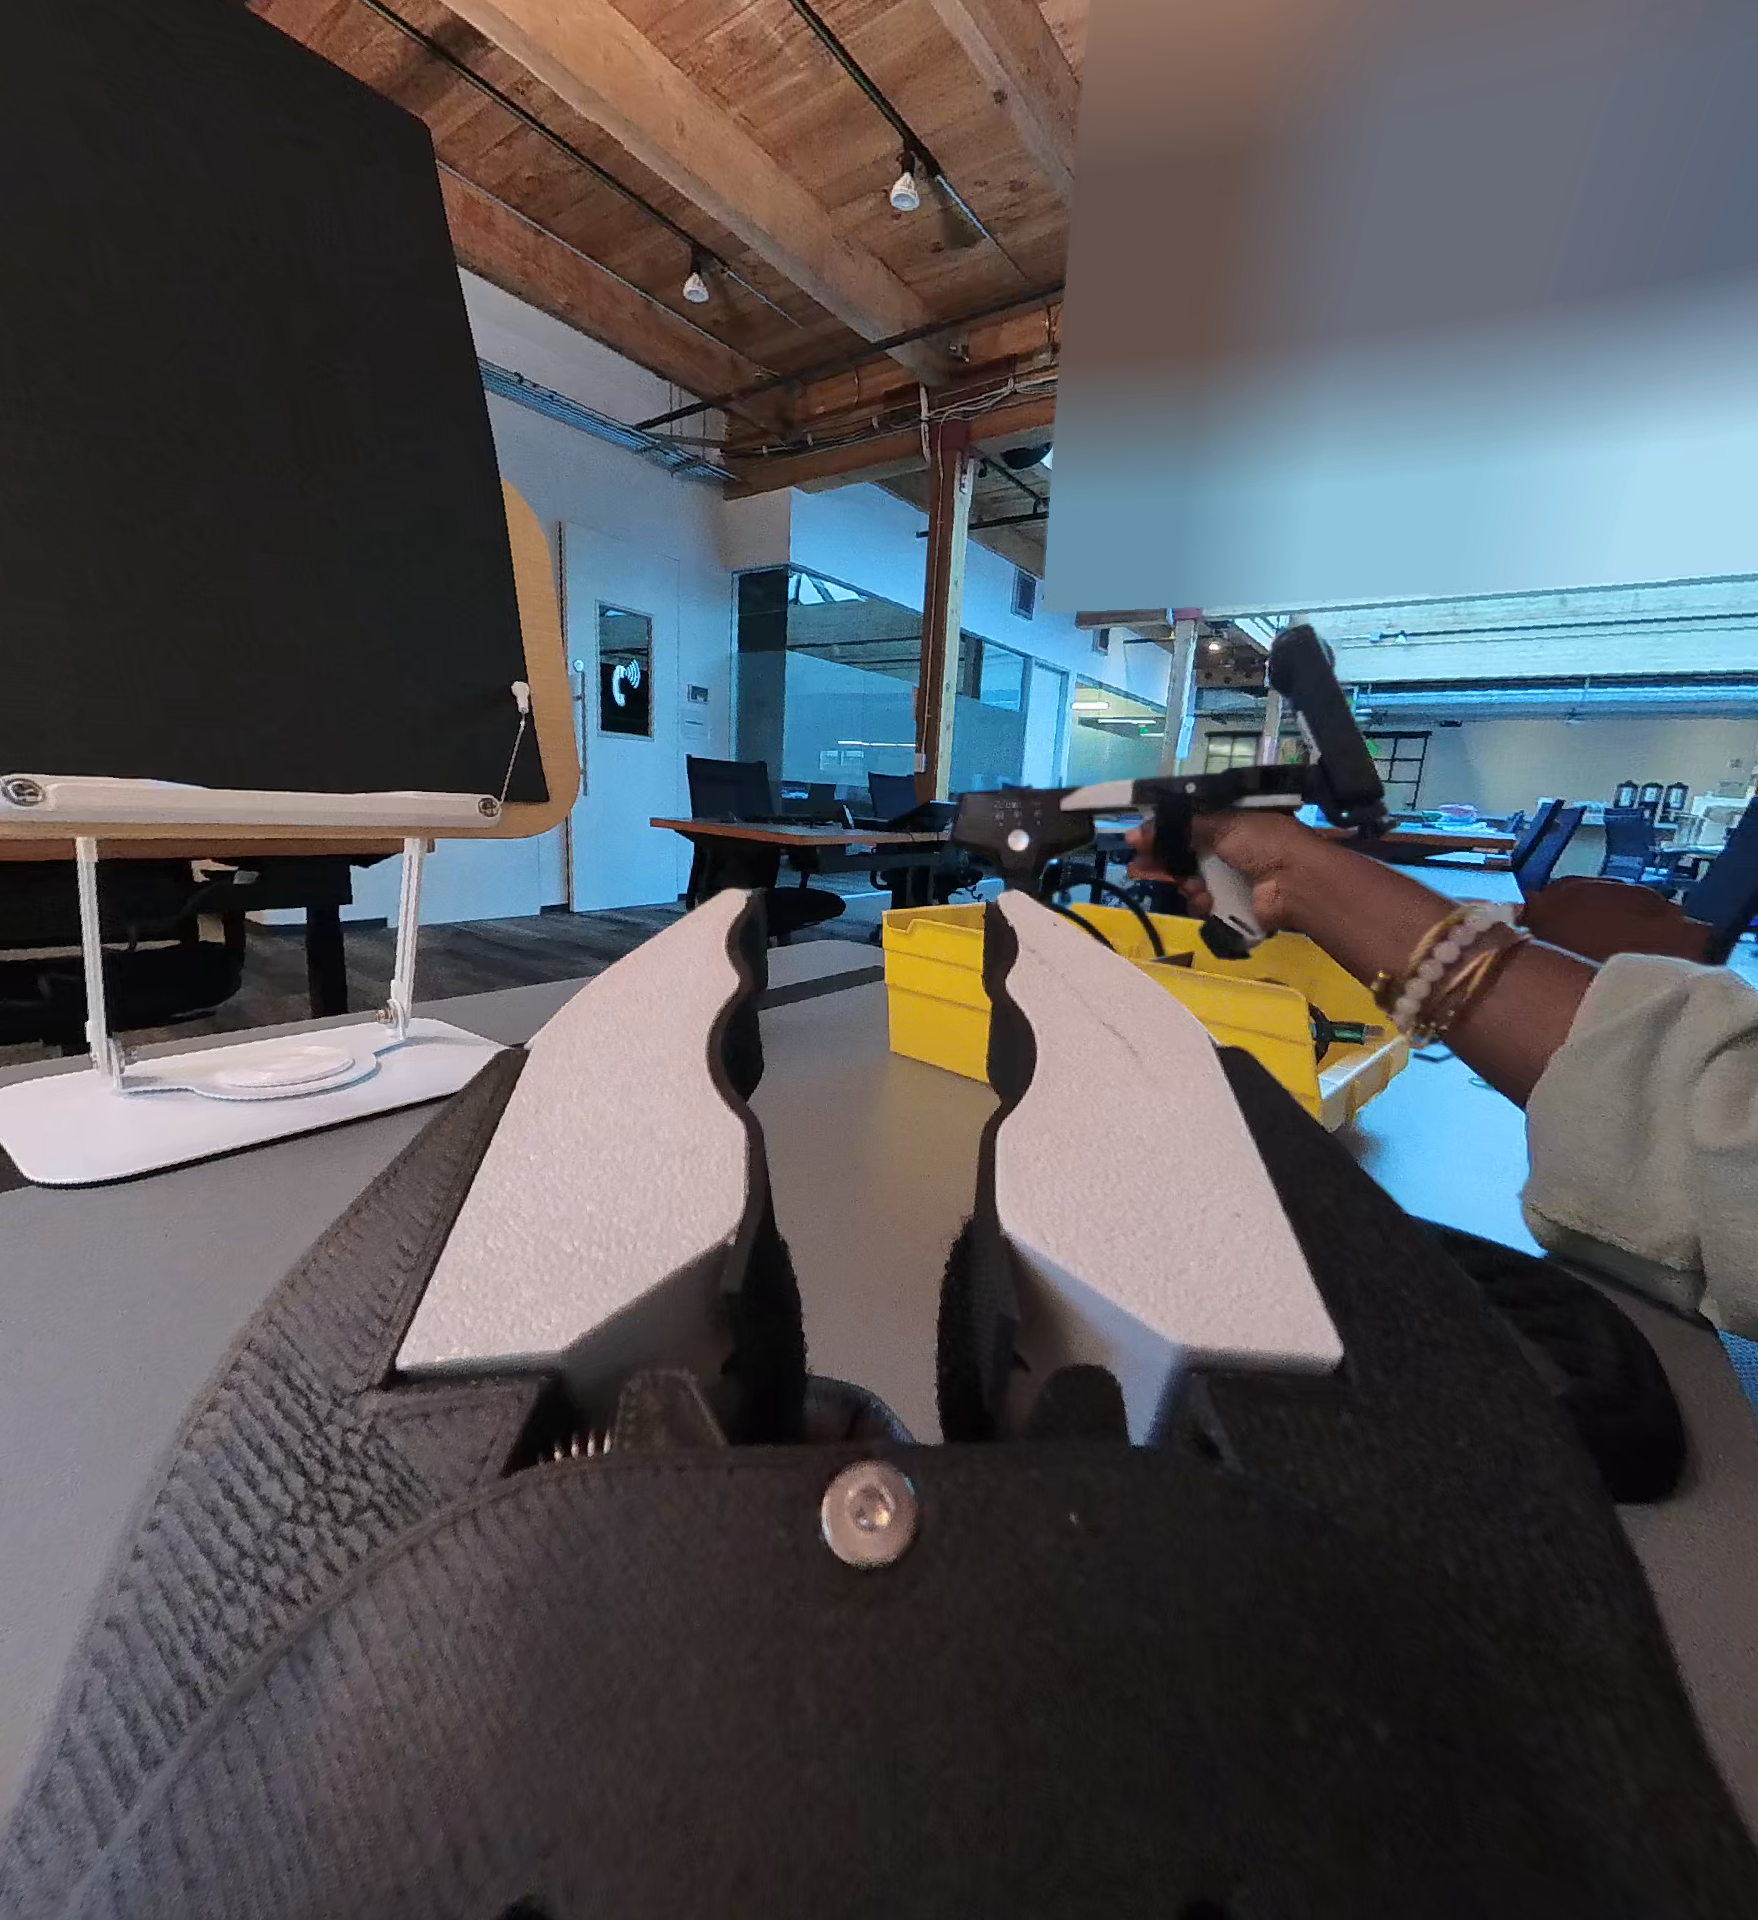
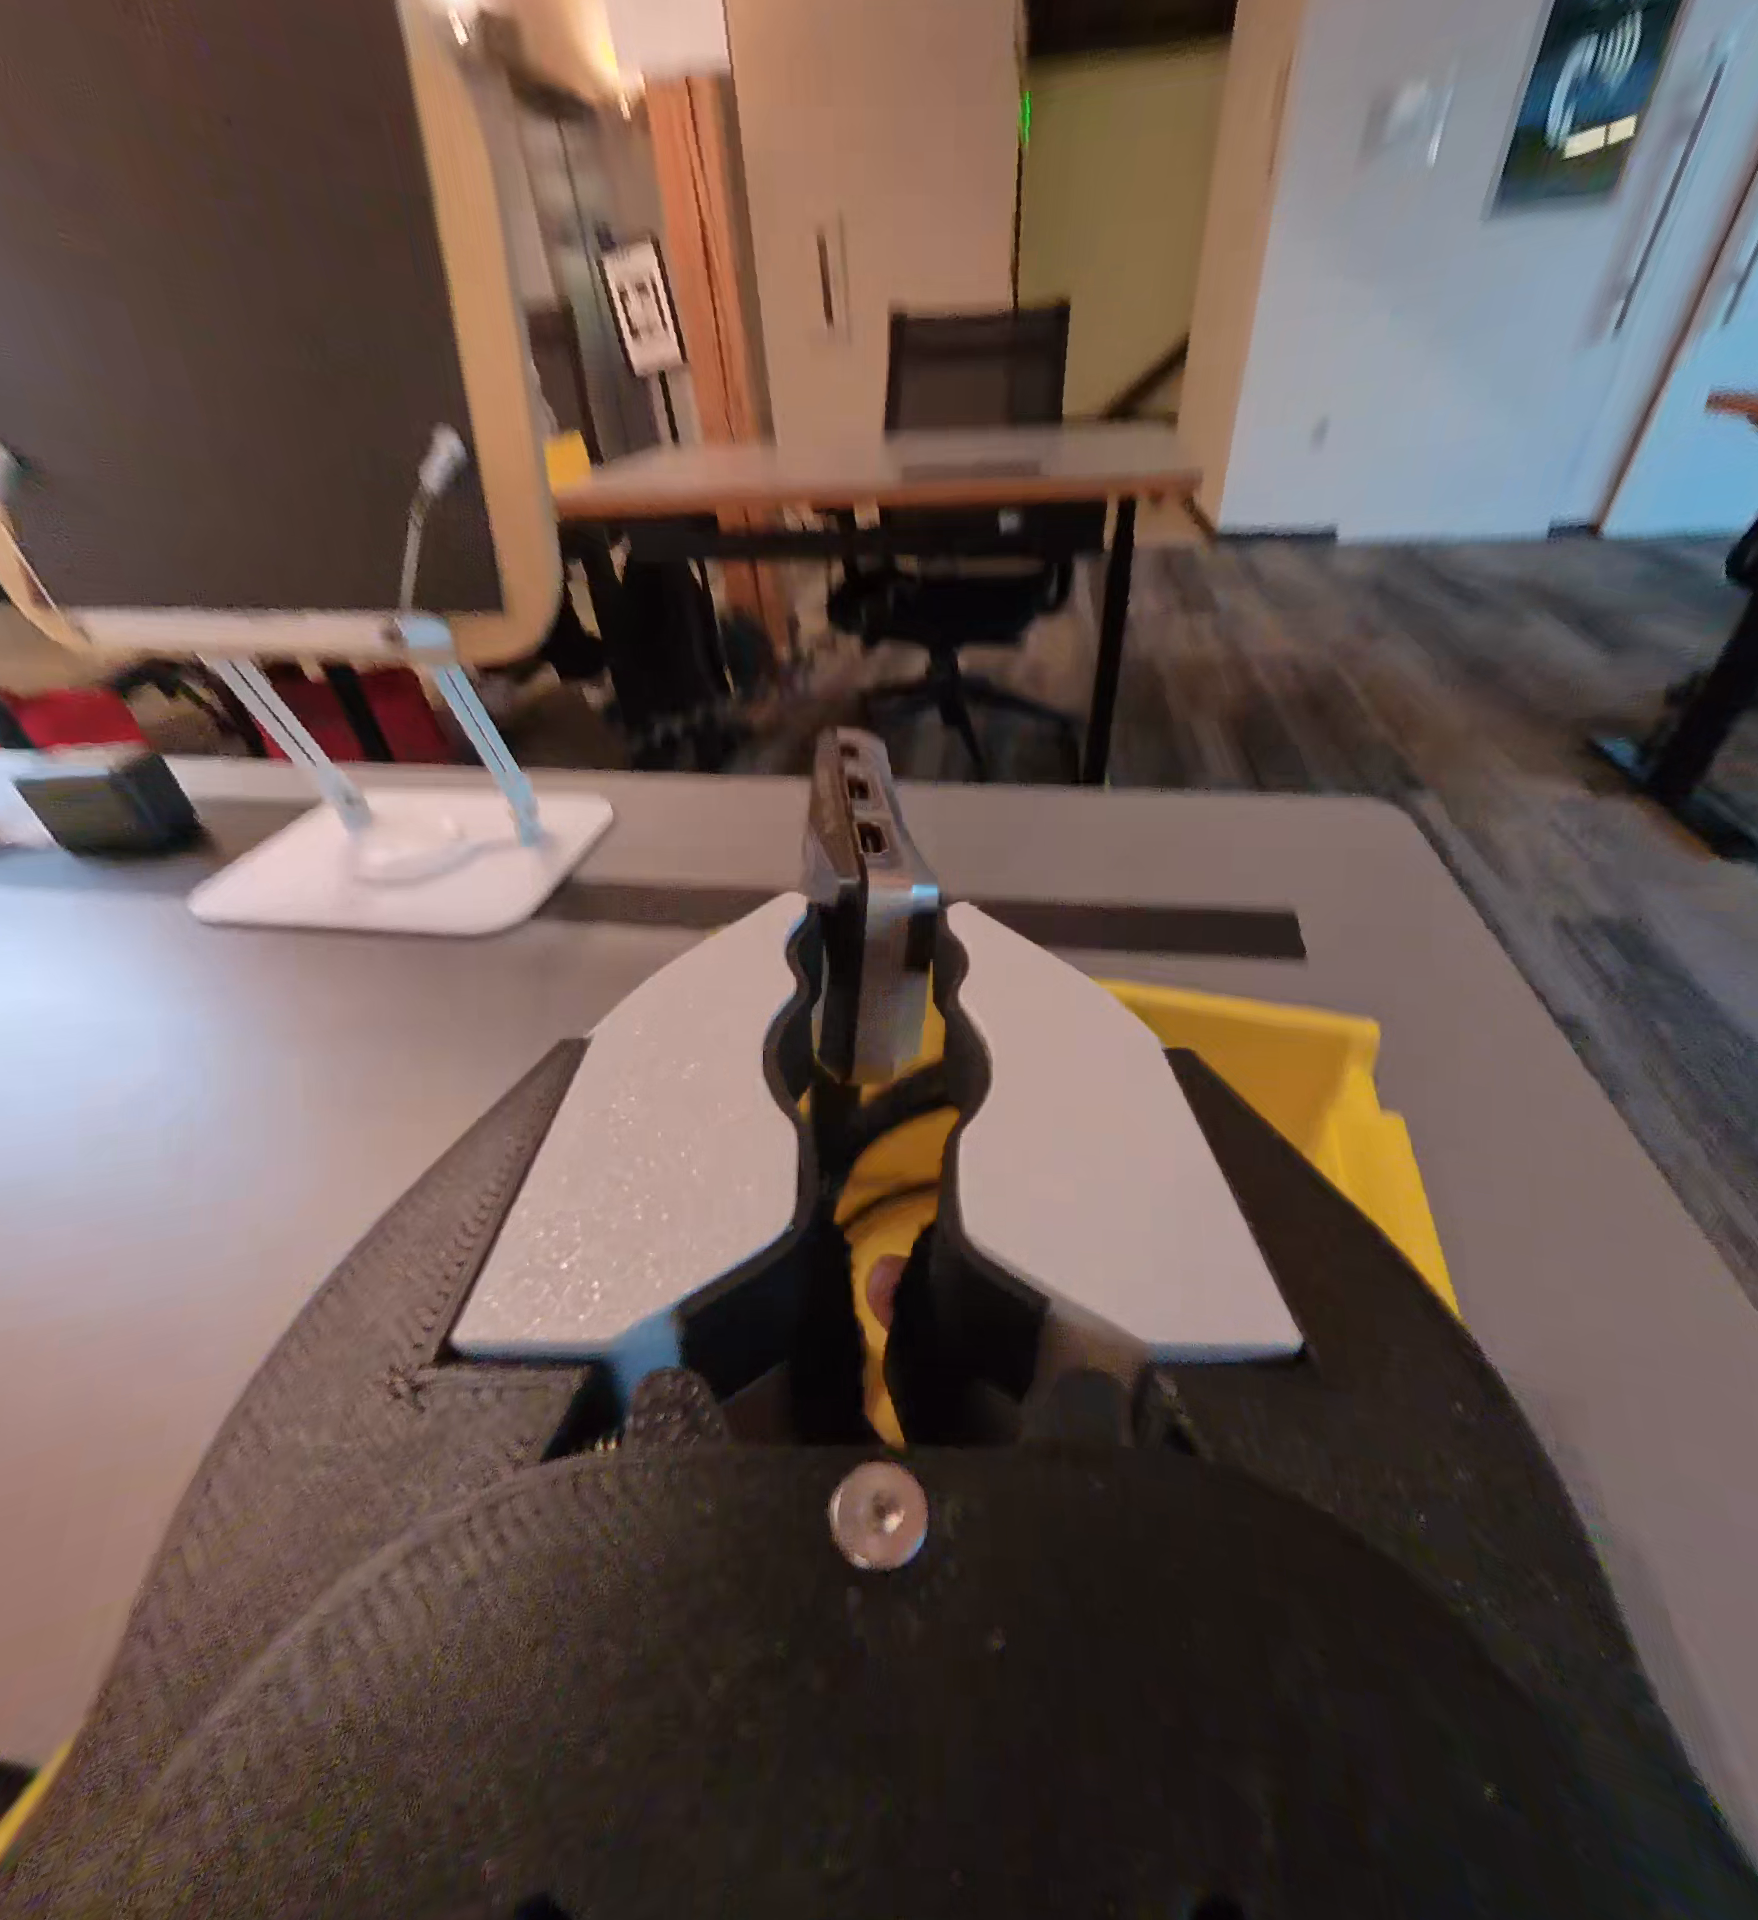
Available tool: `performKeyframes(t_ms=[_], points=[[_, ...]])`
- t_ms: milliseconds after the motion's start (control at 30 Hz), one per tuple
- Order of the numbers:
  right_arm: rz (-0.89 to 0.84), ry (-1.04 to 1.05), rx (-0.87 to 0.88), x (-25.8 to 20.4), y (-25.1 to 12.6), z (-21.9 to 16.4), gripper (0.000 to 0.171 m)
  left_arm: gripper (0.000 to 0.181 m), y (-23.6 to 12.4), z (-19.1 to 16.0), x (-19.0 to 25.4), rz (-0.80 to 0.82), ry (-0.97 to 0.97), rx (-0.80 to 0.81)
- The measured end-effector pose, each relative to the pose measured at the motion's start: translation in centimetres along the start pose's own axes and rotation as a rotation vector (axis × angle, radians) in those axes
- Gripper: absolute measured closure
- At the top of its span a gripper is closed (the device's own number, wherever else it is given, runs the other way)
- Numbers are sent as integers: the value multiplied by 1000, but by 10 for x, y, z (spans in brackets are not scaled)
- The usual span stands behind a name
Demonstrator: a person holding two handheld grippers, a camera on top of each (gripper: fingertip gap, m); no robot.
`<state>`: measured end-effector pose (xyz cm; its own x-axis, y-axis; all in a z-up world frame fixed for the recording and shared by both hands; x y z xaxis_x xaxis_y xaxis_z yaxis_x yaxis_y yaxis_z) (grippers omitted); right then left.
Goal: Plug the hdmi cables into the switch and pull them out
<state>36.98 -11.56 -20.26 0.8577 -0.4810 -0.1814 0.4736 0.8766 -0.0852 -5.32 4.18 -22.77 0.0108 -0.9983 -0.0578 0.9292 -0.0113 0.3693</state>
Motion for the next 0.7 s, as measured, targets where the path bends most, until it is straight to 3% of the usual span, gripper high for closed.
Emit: performKeyframes(t_ms=[133,267,433,500,600,700], points=[[-37,7,-107,9,-6,-17,151,142,1,-2,-1,6,11,-12],[-87,-30,-352,23,-6,-48,149,142,2,0,-1,11,10,-4],[-166,-158,-443,34,-9,-57,147,143,2,-4,-3,13,4,-13],[-195,-270,-472,36,-11,-58,115,143,2,-5,-3,13,7,-14],[-184,-380,-398,20,-20,-45,92,143,3,-8,-3,14,15,-14],[-50,-365,-261,-19,-38,-31,73,142,4,-10,-3,14,31,-14]])
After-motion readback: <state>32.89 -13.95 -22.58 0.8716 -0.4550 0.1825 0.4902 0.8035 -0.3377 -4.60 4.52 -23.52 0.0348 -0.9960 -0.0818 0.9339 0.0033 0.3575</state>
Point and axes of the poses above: each gripper's, where its closed fingertips meet, y out along the fingers, z out of its top, x = y × z across the jaws, the point moved 2 cm from there along -y, back along the fingers, and after that the axes turned 7 degrees about y, right-handed, at the moved point
